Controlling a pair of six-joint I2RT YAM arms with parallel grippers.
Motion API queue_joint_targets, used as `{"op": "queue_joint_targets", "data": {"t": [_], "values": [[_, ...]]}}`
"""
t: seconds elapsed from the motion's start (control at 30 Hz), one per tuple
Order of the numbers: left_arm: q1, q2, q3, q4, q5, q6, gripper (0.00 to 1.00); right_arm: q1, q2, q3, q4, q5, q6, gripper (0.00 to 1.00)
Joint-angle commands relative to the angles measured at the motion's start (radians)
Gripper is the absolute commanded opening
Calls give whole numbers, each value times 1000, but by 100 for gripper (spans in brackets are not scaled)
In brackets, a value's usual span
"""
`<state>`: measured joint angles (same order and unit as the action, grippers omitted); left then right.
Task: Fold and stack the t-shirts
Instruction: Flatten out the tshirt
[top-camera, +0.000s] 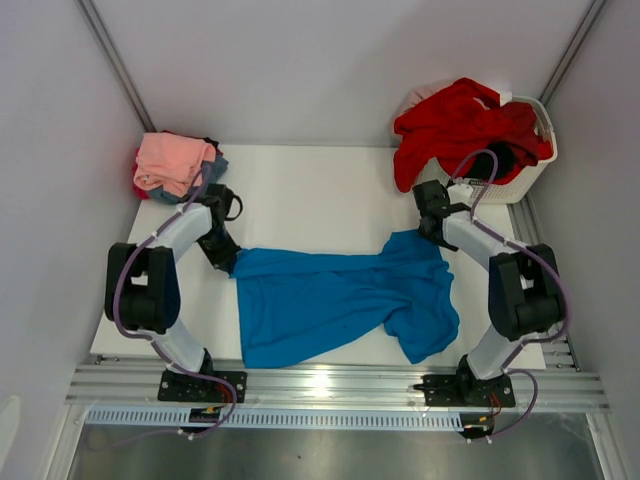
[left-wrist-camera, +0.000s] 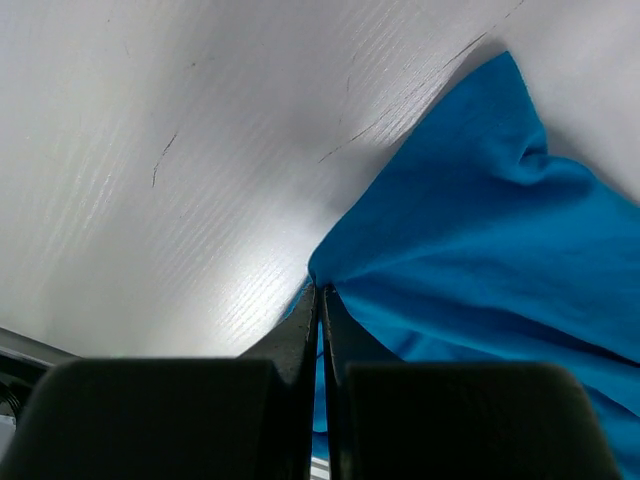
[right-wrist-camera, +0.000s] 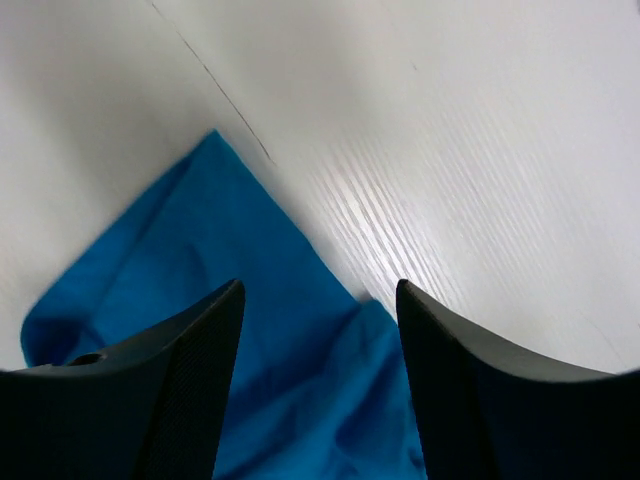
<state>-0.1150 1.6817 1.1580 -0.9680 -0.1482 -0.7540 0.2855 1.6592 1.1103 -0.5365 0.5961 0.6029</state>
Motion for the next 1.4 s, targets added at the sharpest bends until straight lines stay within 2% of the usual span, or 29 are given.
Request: {"op": "queue_joint_targets", "data": {"t": [0.0,0.13,0.33,0.47,0.6,0.77,1.13,1.37], "values": [[-5,-62,5,12,-11,-24,1,-26,92,63,110,16,-55,66],[-5,-94,-7,8,-21,-24,1,-42,218,114,134,-21,-63,64],[-6,-126,-23,3,-37,-27,1,-71,252,108,227,-139,-87,62],[-5,-137,-32,8,-47,-27,1,-91,292,170,219,-168,-100,61],[-6,-148,-49,9,-53,-25,1,-92,323,187,230,-206,-104,55],[-5,-152,-64,21,-45,-25,0,-88,284,158,273,-240,-106,54],[-6,-166,-49,32,-30,-24,1,-85,139,123,331,-202,-146,62],[-5,-149,-49,35,-36,-28,1,-89,240,203,322,-209,-164,59]]}}
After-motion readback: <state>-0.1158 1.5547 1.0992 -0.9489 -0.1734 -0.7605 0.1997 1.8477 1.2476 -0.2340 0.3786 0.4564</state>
